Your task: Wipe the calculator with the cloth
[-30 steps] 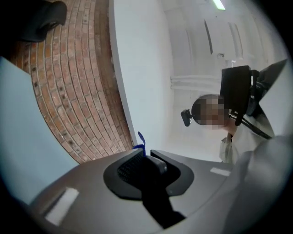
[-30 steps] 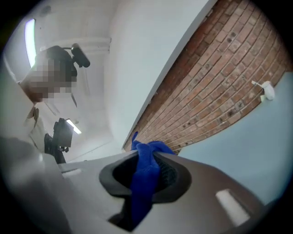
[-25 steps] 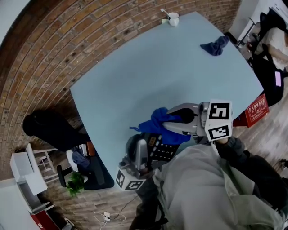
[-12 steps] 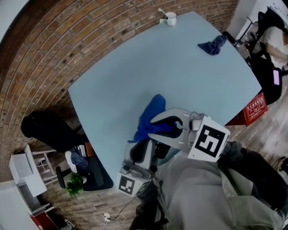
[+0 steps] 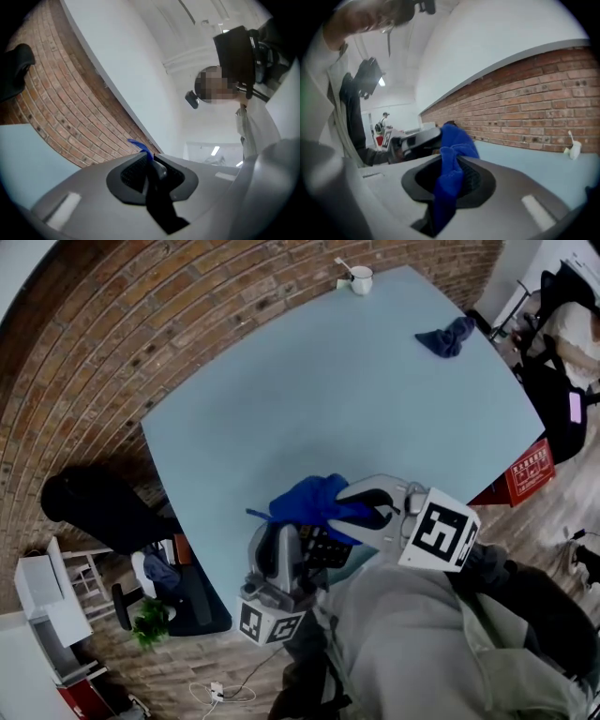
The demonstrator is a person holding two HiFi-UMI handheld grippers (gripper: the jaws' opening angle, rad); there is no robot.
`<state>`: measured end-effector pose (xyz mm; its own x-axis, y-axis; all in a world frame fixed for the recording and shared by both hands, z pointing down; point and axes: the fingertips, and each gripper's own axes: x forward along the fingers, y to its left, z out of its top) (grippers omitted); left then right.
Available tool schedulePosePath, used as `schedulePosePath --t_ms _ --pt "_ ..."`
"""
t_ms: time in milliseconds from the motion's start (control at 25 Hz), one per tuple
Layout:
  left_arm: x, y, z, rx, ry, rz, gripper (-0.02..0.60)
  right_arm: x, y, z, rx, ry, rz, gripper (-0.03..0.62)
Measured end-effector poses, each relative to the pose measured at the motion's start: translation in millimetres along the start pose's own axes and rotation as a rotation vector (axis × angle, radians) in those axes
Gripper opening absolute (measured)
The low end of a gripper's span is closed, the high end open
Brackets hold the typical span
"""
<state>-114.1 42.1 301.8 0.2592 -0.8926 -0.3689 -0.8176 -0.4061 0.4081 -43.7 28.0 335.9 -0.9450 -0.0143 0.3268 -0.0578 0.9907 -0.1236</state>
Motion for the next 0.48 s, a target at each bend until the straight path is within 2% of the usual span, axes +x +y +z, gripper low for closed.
schedulePosePath --t_ms 80,160,240,280,360,480 --pt "-3 15 6 -0.044 -0.051 0.074 0.046 10 35 -15 -0.121 0.095 0.045 0.063" --pt "-6 25 10 -0.082 -0.100 0.127 0.046 18 72 -24 -0.208 0.144 0.131 0.063" --pt "-10 29 14 -0.130 -0.138 0.134 0.046 21 93 -25 -0.229 0.142 0.194 0.063" --pt "-12 30 15 -0.157 -0.152 0.129 0.046 20 91 -22 -0.227 0.126 0.189 0.063" --pt "-14 30 17 -0.189 -0.166 0.115 0.048 16 65 -12 -0.220 0.079 0.116 0.063" --pt "-16 27 17 -0.208 -0.170 0.109 0.051 6 8 13 -0.219 -0.057 -0.059 0.063"
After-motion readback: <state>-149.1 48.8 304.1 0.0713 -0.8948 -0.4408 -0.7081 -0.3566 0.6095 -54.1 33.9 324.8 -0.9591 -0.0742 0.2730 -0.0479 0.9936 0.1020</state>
